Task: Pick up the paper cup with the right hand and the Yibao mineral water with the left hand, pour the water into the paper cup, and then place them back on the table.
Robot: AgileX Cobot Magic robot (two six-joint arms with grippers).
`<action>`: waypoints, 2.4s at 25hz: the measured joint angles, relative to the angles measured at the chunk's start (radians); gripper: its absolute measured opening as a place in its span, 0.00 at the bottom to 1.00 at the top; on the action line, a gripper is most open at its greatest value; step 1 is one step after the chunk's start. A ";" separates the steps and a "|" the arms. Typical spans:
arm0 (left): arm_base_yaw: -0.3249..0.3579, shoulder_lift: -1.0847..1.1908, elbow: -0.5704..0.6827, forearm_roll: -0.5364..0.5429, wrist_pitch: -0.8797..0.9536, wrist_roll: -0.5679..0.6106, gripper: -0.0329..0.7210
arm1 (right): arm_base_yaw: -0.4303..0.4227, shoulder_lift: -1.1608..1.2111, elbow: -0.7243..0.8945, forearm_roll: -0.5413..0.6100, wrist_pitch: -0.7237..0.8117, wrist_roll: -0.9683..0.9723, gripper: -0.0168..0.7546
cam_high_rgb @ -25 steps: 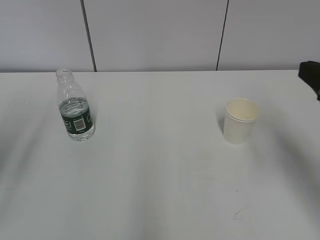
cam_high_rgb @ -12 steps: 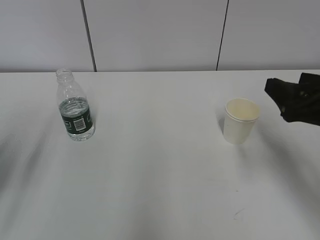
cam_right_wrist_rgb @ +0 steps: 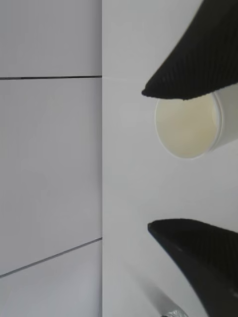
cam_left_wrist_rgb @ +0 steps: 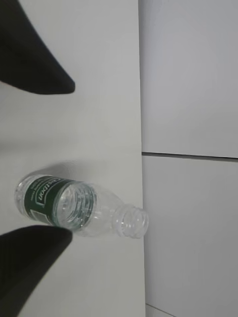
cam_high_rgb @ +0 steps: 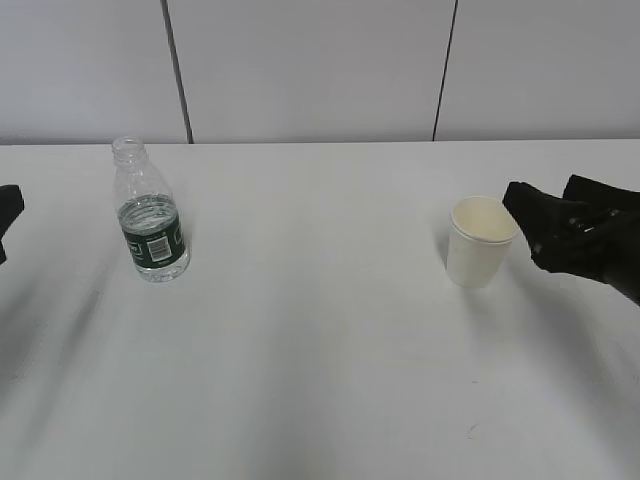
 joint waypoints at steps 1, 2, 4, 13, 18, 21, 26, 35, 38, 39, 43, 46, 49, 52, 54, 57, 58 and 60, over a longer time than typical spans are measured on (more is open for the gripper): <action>0.000 0.012 0.000 0.003 -0.023 0.000 0.71 | 0.000 0.027 0.002 0.004 -0.032 -0.011 0.78; 0.000 0.024 0.000 0.011 -0.042 0.000 0.71 | 0.000 0.049 0.002 0.007 -0.065 -0.020 0.78; 0.000 0.050 0.000 0.037 -0.090 0.000 0.71 | 0.000 0.104 0.009 0.009 -0.104 -0.032 0.78; 0.000 0.173 0.000 0.087 -0.214 -0.003 0.71 | 0.000 0.235 0.026 0.042 -0.121 -0.064 0.78; 0.000 0.194 0.000 0.088 -0.228 -0.004 0.71 | 0.000 0.285 0.026 0.055 -0.126 -0.065 0.78; 0.000 0.198 0.000 0.088 -0.232 -0.004 0.71 | 0.000 0.303 0.026 0.025 -0.126 -0.067 0.78; 0.000 0.198 0.000 0.088 -0.248 -0.004 0.71 | 0.000 0.309 0.026 -0.020 -0.128 -0.067 0.78; 0.000 0.198 0.000 0.090 -0.257 -0.004 0.71 | 0.000 0.395 0.024 -0.022 -0.130 -0.067 0.78; 0.000 0.198 0.000 0.091 -0.275 -0.004 0.71 | 0.000 0.398 0.012 -0.022 -0.130 -0.067 0.79; 0.000 0.198 0.000 0.091 -0.283 -0.004 0.71 | 0.000 0.398 0.003 -0.022 -0.130 -0.067 0.79; 0.000 0.198 0.000 0.091 -0.309 -0.004 0.71 | 0.000 0.399 -0.032 -0.023 -0.130 -0.067 0.79; 0.000 0.198 0.000 0.091 -0.312 -0.004 0.71 | 0.000 0.399 -0.049 -0.003 -0.130 -0.069 0.79; 0.000 0.198 0.000 0.091 -0.317 -0.004 0.71 | 0.000 0.399 -0.051 0.018 -0.130 -0.069 0.79; 0.000 0.198 0.000 0.091 -0.318 -0.004 0.71 | 0.000 0.406 -0.061 0.026 -0.130 -0.069 0.79; 0.000 0.198 0.000 0.091 -0.328 -0.004 0.71 | 0.000 0.425 -0.075 0.026 -0.132 -0.069 0.79; 0.000 0.198 0.000 0.091 -0.338 -0.004 0.71 | 0.000 0.460 -0.098 0.026 -0.132 -0.069 0.79; 0.000 0.198 0.000 0.092 -0.340 -0.004 0.71 | 0.000 0.470 -0.103 0.026 -0.132 -0.069 0.79; 0.000 0.199 0.000 0.092 -0.351 -0.004 0.71 | 0.000 0.490 -0.118 0.026 -0.132 -0.069 0.82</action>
